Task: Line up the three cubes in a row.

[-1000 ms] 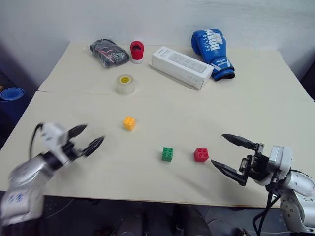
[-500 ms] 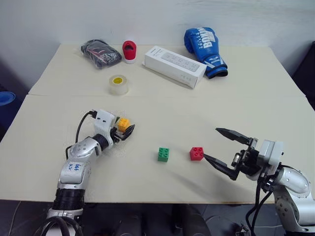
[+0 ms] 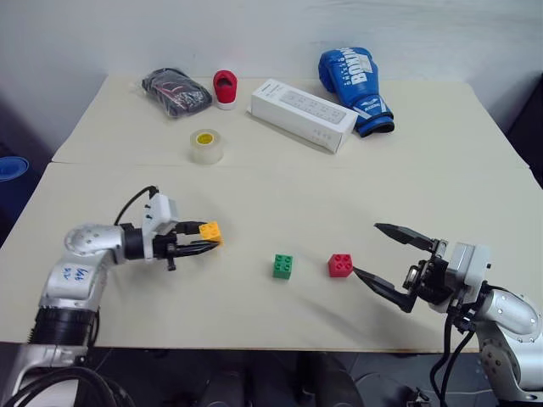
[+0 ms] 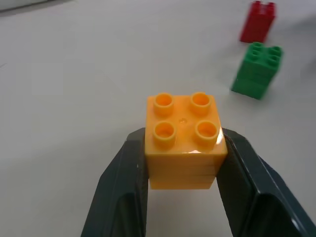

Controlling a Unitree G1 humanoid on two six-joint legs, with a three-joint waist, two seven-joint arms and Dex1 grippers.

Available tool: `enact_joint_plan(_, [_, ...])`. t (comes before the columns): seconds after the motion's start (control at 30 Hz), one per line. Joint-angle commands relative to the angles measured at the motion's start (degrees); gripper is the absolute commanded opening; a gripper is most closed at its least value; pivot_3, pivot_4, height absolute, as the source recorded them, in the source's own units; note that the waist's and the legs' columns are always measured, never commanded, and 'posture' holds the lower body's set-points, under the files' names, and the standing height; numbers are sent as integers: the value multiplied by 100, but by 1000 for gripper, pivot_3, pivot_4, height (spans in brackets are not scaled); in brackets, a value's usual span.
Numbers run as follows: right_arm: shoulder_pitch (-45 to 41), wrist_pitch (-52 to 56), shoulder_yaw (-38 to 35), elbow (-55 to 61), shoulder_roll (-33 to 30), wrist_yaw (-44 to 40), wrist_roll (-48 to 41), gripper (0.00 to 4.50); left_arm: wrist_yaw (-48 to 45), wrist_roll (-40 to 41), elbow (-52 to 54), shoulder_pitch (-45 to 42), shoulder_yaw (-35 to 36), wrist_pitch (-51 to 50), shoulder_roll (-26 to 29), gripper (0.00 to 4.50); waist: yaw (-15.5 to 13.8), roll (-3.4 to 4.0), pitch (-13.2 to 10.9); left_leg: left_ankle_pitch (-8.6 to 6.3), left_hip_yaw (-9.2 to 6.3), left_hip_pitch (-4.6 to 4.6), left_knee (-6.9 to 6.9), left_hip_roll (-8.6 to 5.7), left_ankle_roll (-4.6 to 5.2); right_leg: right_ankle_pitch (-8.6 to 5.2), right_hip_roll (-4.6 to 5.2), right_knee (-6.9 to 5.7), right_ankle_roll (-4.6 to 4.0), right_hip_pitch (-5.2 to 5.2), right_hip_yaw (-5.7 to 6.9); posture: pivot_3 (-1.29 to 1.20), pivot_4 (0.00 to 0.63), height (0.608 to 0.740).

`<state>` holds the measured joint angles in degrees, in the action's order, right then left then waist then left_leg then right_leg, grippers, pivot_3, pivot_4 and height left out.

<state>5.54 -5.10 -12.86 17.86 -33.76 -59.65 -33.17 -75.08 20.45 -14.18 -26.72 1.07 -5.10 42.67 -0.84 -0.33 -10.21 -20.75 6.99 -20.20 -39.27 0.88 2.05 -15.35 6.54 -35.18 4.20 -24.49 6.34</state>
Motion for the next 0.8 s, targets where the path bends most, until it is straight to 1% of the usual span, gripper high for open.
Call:
enact_joint_plan(0.03, [-84,-103,-162,-7,-137,-161,-81,4500,-878,-197,-582,-386,-333,769,-18,1498,-8,0,0,0,1,0,0,-1,1,0,-1,1,0,0,0,0,150,740])
enact_joint_plan(0.13, [-138,-136,-204,-128,-146,-242,-57,4500,-1203,-435,-1113,-709,-606,1340,-245,1498,-13,-1,0,1,4,-6,0,-2,3,1,-11,-21,2,-2,5,0,150,740])
enact_joint_plan(0.2, [-155,-159,-219,-211,-145,-309,-55,4500,-1302,-479,-1339,-810,-697,1486,-424,1498,-21,-1,-1,2,7,-6,-3,-3,6,2,-14,-22,4,-2,20,0,150,740])
enact_joint_plan(0.37, [-85,-235,-239,-268,-119,-442,-57,4500,-1204,-764,-1803,-888,-910,2016,-707,1498,-26,-2,-1,2,7,-6,-6,-2,10,3,-14,-25,6,-3,24,0,150,740])
enact_joint_plan(0.43, [-41,-215,-253,-214,-129,-457,-79,4500,-1190,-778,-1987,-976,-900,2041,-769,1498,-31,-3,-2,2,7,-6,-6,-1,10,3,-12,-26,6,-3,25,0,150,740])
enact_joint_plan(0.67, [15,-185,-341,-219,-216,-547,-124,4500,-1250,-926,-2312,-1028,-949,2275,-695,1498,-32,-2,-1,2,4,-6,-11,-1,12,4,-8,-30,6,-2,31,0,150,740])
enact_joint_plan(0.8, [-57,-257,-377,-441,-266,-684,-121,4500,-1410,-818,-2156,-928,-958,1926,-585,1498,-22,-3,-2,1,3,-6,-14,-1,12,4,-7,-31,6,-1,30,0,150,740])
